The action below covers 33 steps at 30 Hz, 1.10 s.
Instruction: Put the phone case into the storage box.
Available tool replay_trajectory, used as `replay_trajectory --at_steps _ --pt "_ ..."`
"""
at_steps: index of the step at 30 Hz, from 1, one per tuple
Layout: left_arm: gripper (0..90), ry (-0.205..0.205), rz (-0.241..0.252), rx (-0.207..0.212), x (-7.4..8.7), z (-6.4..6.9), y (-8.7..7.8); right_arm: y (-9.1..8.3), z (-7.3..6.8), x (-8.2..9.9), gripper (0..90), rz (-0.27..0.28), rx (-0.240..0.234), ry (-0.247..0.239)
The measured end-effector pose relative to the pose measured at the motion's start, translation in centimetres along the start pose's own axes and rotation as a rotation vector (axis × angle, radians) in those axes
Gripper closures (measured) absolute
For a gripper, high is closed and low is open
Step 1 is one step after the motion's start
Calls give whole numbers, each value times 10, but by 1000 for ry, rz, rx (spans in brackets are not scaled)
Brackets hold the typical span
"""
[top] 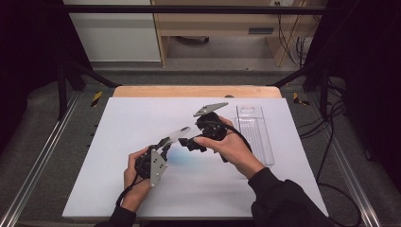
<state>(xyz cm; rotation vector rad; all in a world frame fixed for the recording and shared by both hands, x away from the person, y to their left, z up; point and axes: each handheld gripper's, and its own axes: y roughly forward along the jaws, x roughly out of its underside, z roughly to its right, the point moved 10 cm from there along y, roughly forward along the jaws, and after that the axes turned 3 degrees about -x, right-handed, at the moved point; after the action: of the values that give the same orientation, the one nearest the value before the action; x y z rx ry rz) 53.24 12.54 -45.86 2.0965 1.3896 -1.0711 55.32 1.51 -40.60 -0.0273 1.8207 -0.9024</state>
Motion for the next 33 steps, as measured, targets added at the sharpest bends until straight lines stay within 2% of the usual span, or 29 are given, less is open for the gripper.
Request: replay_trajectory --at_steps 3,4,5,7,8,9,10,11,12,13,17,20,26,30,33 --pt "809 -72 -4 -14 4 -9 -2 -4 3 0 97 29 13 -5" --pt "809 -72 -4 -14 4 -9 -2 -4 3 0 97 29 13 -5" --pt "809 -117 -9 -24 6 -15 -3 -6 5 0 93 50 27 -17" --pt "810 -176 -8 -27 7 -20 -4 -7 7 1 89 70 46 -32" --pt "809 -176 -8 -27 7 -20 -4 -7 8 2 88 79 54 -34" --pt "810 -238 -6 -29 7 -24 -5 -8 8 3 87 88 62 -35" --pt "809 -263 -5 -29 7 -26 -6 -8 10 3 87 102 76 -44" --pt "809 -286 -7 -26 6 -27 -7 -8 10 3 88 114 85 -42" --pt "809 -286 -7 -26 6 -27 -7 -8 10 4 87 127 85 -37" --pt "809 -340 -4 -20 5 -30 -9 -8 10 4 87 139 87 -33" --pt "809 -417 -4 -7 4 -34 -10 -10 9 5 87 200 116 -45" --pt "809 -480 -17 9 5 -33 -12 -11 6 3 80 250 117 -43" --pt "809 -561 -26 34 4 -34 -15 -8 2 2 79 309 119 -43" --pt "809 -617 -24 51 4 -35 -14 -3 -4 2 83 312 112 -52" --pt "809 -642 -22 62 3 -34 -15 0 -9 3 79 311 110 -58"
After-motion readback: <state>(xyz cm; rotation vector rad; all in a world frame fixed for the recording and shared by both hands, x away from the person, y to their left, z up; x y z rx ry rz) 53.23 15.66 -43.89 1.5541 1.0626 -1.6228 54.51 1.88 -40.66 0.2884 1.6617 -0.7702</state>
